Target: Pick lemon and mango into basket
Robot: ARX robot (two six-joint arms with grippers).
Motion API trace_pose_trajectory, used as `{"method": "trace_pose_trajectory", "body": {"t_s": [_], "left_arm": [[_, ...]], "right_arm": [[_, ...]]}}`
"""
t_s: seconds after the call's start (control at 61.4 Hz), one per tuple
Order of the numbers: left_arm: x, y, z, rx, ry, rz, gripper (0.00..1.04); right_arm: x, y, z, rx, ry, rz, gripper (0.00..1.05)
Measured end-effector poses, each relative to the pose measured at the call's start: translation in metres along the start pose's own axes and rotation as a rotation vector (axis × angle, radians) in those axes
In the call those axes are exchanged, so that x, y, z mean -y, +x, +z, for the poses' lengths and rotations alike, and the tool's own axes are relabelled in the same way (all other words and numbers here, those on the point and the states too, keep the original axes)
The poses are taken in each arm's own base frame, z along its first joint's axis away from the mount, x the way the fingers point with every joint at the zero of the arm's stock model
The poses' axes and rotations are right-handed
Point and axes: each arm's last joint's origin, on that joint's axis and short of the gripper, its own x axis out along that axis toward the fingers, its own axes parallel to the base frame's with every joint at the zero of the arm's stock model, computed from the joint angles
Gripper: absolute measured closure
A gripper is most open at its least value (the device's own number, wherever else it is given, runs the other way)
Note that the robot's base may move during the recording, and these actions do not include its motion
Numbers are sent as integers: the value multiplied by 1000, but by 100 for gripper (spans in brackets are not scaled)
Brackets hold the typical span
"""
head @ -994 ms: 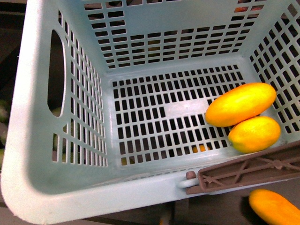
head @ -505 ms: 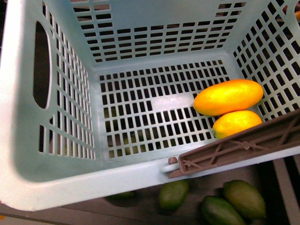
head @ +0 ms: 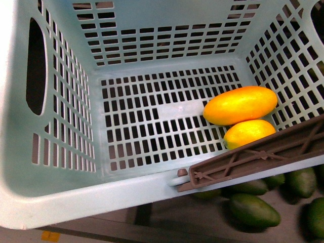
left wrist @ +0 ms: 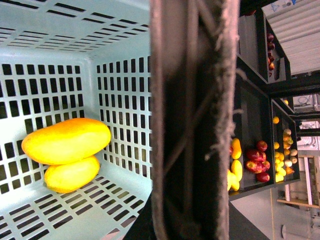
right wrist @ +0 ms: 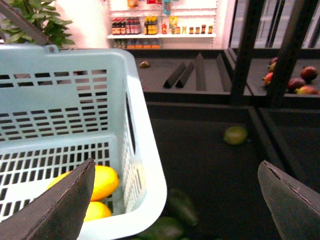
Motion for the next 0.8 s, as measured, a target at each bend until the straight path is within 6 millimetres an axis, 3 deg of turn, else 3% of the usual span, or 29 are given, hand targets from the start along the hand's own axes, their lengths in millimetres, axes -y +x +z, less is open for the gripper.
{"method": "trace_pose_trajectory", "body": {"t_s": [0.57,0.684,0.798], "left_arm": [[-2,-1,3,20,0,15,100],[4,8,7,162,-99,362,100],[3,28,29,267,-142,473,100]], "right_arm": [[0,0,0,0,0,3,9],[0,0,0,0,0,1,9],[0,0,0,0,0,0,9]]}}
